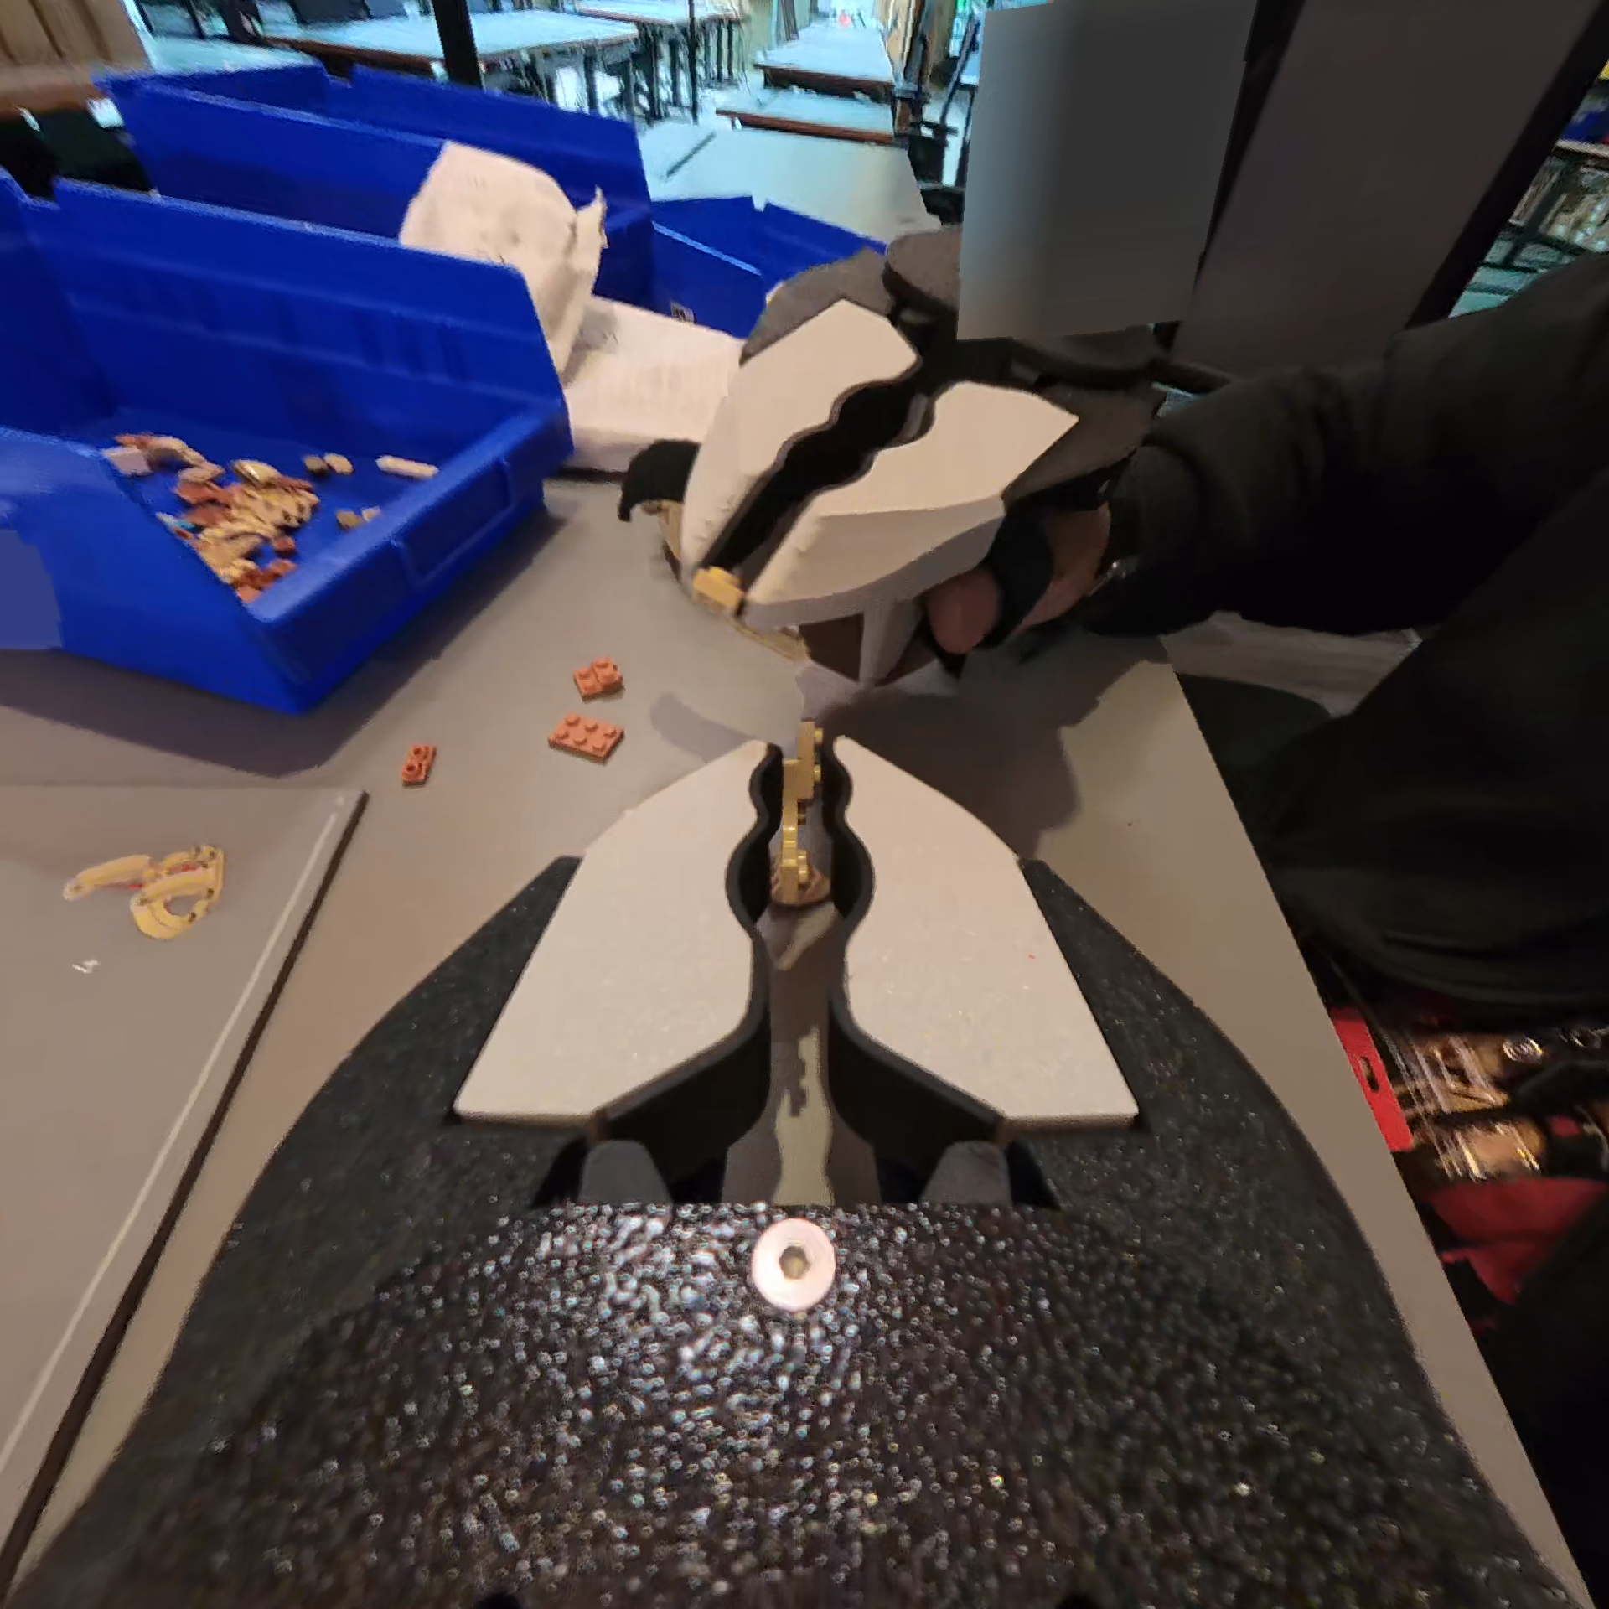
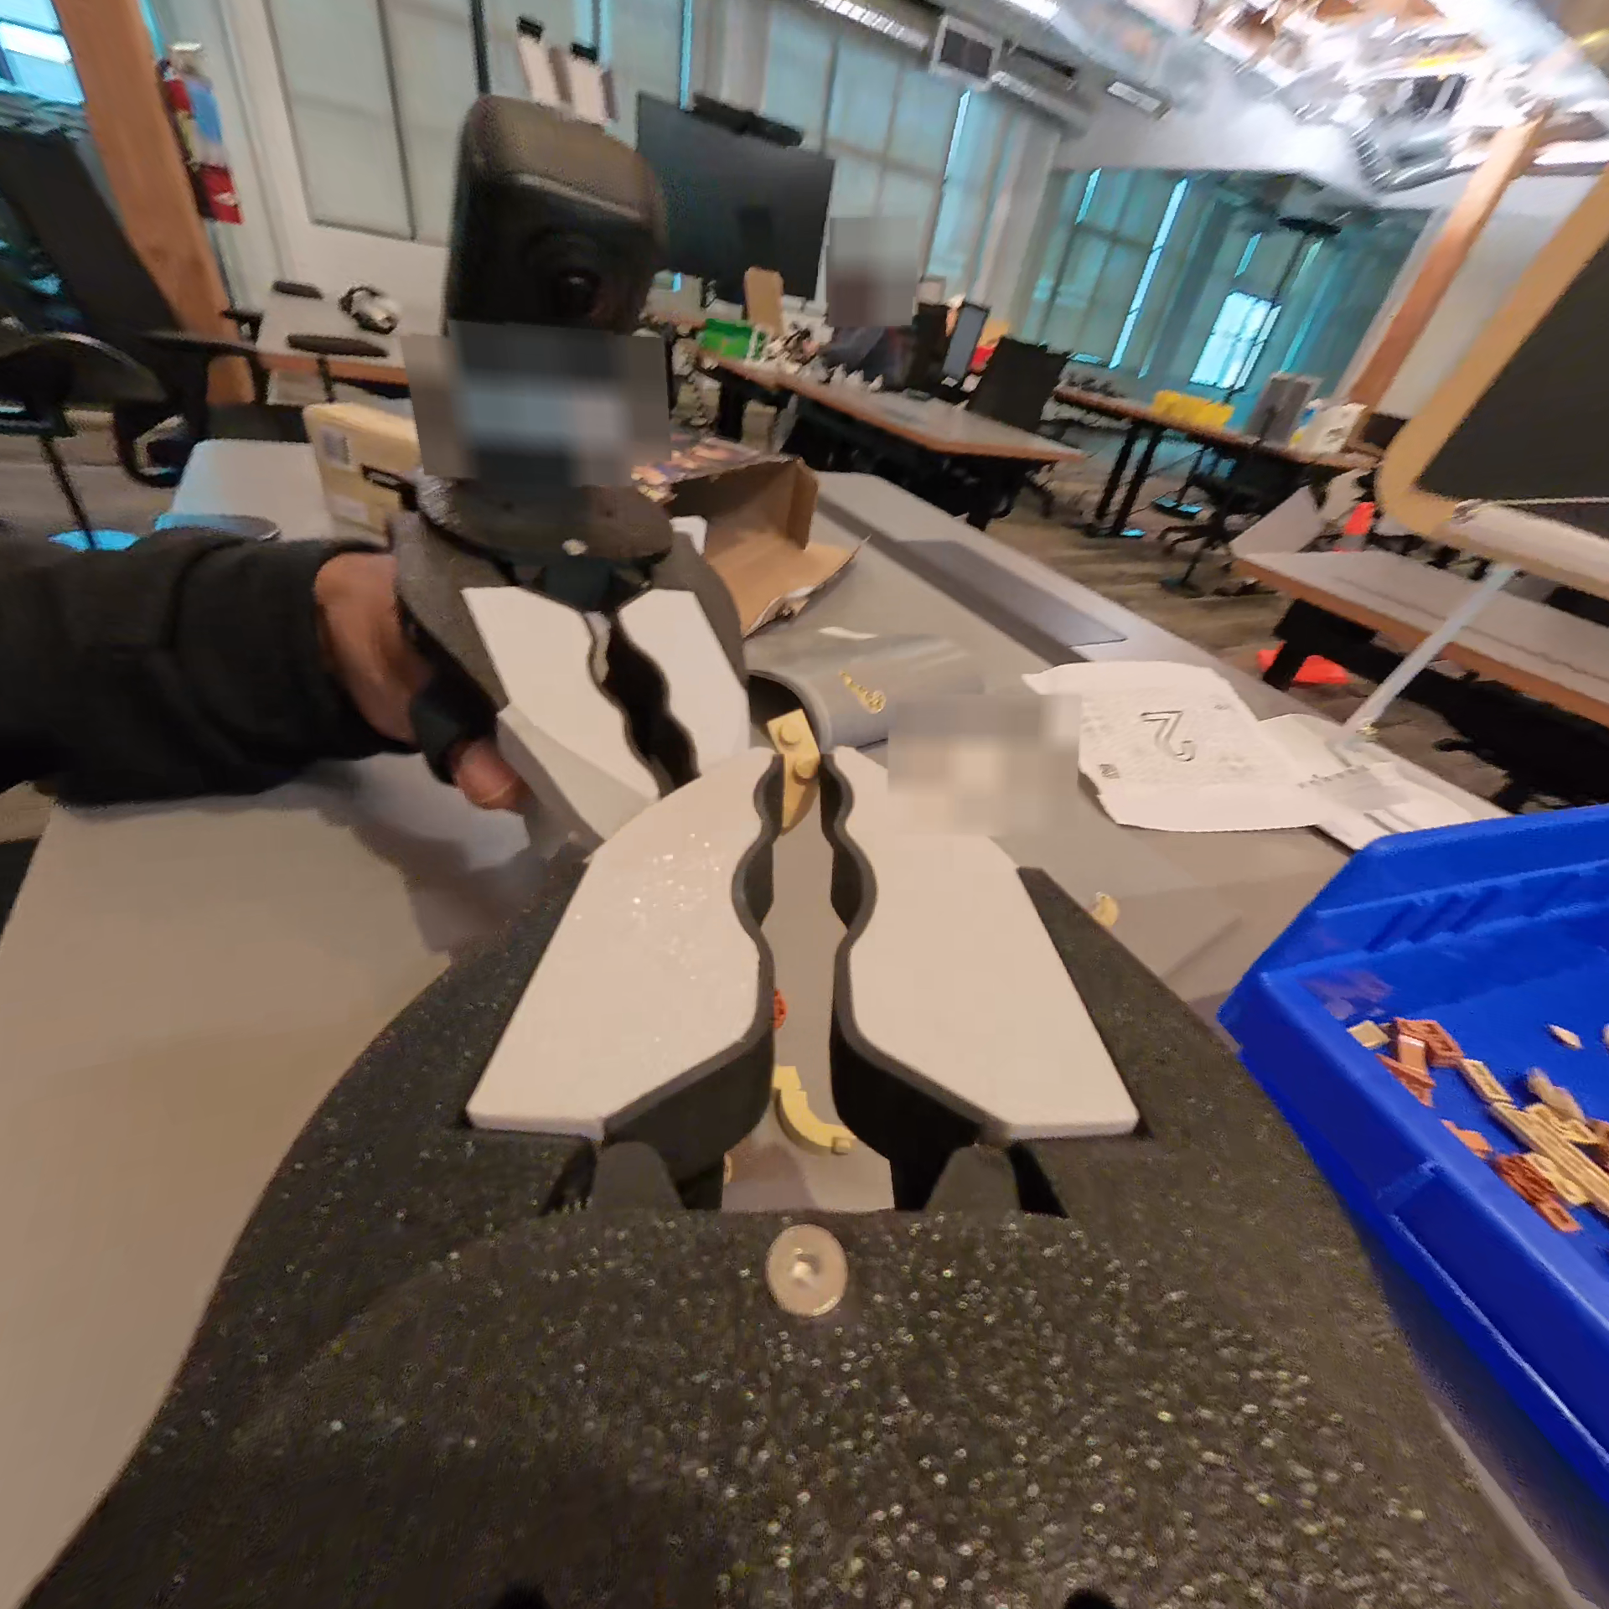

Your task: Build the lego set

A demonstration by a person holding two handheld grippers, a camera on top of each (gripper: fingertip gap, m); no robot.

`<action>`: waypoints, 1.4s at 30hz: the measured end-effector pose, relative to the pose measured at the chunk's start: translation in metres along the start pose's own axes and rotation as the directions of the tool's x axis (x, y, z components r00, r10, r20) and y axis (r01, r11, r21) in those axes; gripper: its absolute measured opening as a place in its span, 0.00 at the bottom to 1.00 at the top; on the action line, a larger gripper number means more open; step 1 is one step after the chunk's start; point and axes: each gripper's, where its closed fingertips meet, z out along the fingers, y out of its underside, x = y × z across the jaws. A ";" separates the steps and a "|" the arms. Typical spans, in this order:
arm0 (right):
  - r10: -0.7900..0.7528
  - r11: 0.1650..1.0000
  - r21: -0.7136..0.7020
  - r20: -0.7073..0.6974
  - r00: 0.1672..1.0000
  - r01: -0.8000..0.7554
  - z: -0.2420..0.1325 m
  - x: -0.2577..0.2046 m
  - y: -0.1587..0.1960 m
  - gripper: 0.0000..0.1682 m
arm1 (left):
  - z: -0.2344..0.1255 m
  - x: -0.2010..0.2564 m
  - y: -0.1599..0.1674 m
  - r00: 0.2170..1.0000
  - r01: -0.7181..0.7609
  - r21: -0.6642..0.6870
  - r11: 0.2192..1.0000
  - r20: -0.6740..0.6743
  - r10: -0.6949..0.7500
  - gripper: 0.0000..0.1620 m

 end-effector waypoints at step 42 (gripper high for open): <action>0.116 0.977 0.189 -0.094 0.989 -0.097 -0.005 0.005 -0.020 0.03 | -0.003 -0.009 -0.031 0.924 -0.237 0.061 0.970 0.322 0.206 0.05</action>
